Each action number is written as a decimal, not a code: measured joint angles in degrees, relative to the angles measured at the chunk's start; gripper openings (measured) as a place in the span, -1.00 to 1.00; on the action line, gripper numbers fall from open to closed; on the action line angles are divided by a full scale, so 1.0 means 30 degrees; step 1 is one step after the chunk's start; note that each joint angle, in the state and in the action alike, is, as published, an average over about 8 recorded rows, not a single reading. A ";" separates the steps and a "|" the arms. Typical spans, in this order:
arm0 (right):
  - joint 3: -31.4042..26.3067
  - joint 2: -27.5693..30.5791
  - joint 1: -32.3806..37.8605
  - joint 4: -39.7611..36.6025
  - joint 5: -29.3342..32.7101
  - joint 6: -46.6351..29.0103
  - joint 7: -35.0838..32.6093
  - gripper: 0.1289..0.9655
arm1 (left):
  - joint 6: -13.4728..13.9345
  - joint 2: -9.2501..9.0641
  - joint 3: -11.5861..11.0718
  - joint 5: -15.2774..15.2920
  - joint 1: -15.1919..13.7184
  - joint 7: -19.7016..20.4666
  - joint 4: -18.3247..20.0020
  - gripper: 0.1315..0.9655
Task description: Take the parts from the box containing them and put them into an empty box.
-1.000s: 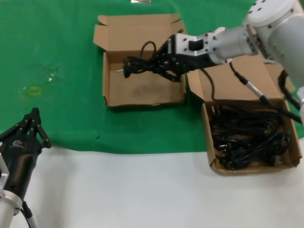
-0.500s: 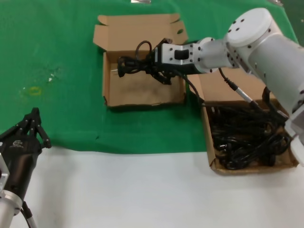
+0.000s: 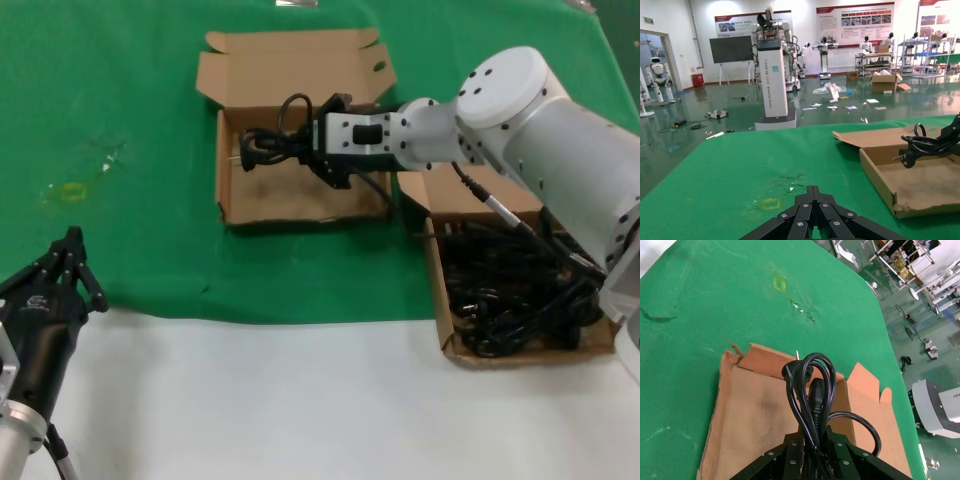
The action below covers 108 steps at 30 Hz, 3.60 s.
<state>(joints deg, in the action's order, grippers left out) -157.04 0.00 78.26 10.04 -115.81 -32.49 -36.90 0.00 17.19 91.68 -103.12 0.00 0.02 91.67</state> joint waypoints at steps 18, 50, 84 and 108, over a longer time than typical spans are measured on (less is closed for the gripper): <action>-0.0230 0.0000 -0.0332 0.0441 0.0068 0.0782 0.0002 -0.53 | 0.0000 0.0000 0.0000 0.0000 0.0000 0.0000 0.0000 -0.97; 0.6093 0.0037 -0.0135 -0.2382 -0.1566 -0.0836 -0.4581 0.78 | 0.0000 0.0000 0.0000 0.0000 0.0000 0.0000 0.0000 -0.97; 1.1396 0.1946 -0.8832 0.7511 0.0381 0.3058 0.1048 1.00 | 0.0000 0.0000 0.0000 0.0000 0.0000 -0.0001 0.0000 -0.18; 1.6389 0.3764 -1.7148 1.6981 0.2228 0.6787 0.6447 1.00 | 0.0000 0.0000 0.0000 -0.0003 0.0000 -0.0007 0.0000 0.89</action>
<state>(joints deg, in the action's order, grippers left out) -107.87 11.29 26.82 60.98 -109.12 -12.12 -17.56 0.00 17.19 91.68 -103.13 0.00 0.00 91.67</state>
